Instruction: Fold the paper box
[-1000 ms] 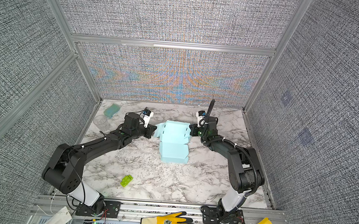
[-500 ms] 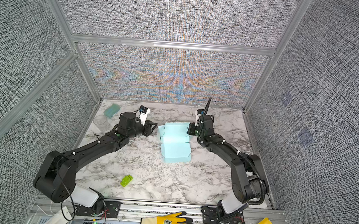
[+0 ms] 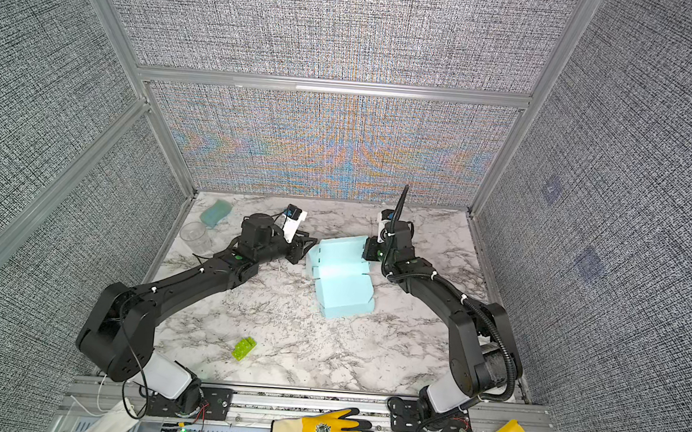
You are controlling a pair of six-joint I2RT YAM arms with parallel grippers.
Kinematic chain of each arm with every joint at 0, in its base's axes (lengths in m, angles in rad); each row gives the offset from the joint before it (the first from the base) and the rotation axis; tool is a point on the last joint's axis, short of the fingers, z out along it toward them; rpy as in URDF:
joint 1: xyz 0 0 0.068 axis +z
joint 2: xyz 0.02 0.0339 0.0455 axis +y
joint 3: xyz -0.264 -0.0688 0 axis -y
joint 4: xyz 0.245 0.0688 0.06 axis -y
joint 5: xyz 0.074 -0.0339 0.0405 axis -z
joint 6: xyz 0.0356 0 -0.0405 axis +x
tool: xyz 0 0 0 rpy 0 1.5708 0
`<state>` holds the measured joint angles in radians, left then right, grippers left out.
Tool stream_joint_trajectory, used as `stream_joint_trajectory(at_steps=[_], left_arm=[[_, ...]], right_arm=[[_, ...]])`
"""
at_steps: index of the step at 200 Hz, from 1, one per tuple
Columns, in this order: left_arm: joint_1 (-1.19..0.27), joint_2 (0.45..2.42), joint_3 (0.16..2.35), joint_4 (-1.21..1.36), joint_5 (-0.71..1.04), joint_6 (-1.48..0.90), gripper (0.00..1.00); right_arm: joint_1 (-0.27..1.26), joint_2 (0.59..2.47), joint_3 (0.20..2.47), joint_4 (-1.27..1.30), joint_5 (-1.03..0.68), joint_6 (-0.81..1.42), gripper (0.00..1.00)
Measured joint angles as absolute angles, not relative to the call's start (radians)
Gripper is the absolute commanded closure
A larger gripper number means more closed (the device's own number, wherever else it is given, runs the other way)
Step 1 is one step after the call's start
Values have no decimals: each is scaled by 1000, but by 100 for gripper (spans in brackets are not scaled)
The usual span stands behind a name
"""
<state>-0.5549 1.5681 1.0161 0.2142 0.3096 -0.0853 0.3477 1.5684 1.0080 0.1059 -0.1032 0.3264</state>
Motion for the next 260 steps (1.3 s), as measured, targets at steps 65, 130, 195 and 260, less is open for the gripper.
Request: stream_joint_trajectory(at_steps=[65,130,195,260], left_arm=[[-620,1633,1046,185,279,-107,87],[-657,1665,1062,184,258,-158,88],[-648,1530,1060,82,156,-211,83],[-593,1413,892,95,48,-288,81]], right_arm=[[348,1561,1010,106,-103,335,100],[348,1560,1010,106,-102,339,100],[348,1564,1010,105,-103,333,100],[362,1529,920,166,-105,318,100]])
